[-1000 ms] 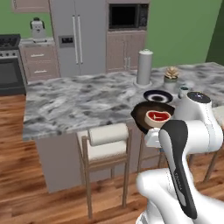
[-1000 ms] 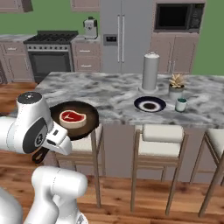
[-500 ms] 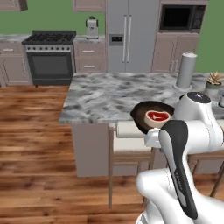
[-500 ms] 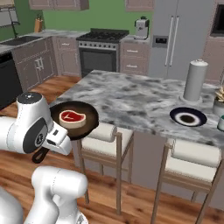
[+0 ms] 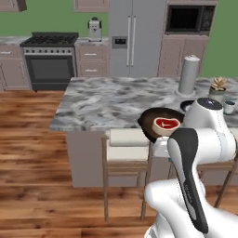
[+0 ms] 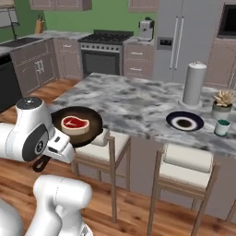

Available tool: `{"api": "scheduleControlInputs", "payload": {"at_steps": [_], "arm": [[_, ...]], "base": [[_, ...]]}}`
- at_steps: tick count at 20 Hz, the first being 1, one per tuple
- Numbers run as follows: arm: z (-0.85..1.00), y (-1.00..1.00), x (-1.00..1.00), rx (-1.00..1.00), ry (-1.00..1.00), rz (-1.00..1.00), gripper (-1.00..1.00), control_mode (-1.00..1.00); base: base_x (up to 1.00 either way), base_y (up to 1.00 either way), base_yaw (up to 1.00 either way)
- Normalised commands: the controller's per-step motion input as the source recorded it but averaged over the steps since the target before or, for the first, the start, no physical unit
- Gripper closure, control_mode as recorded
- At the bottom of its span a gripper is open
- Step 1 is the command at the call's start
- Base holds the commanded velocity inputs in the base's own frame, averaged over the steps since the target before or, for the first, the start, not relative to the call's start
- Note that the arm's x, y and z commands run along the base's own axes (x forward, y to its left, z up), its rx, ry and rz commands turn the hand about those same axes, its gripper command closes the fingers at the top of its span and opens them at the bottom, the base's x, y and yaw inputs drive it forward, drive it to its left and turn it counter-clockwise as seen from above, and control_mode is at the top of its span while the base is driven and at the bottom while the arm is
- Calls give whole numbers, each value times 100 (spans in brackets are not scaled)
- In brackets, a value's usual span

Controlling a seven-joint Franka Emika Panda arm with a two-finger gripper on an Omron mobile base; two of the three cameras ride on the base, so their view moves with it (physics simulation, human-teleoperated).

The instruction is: Pick up the pan with the steak in it and place it on the dining table. Then place the steak on the plate.

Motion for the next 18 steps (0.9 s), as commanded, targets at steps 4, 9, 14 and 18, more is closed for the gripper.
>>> {"api": "scheduleControlInputs", "payload": {"at_steps": [4, 9, 14, 18], "arm": [[0, 0, 0, 0, 0, 0, 100, 100], [0, 0, 0, 0, 0, 0, 100, 100], [0, 0, 0, 0, 0, 0, 100, 100], [0, 0, 0, 0, 0, 0, 100, 100]], "base": [[0, -87, 1], [13, -61, 2], [55, -18, 3], [74, -8, 3]]}}
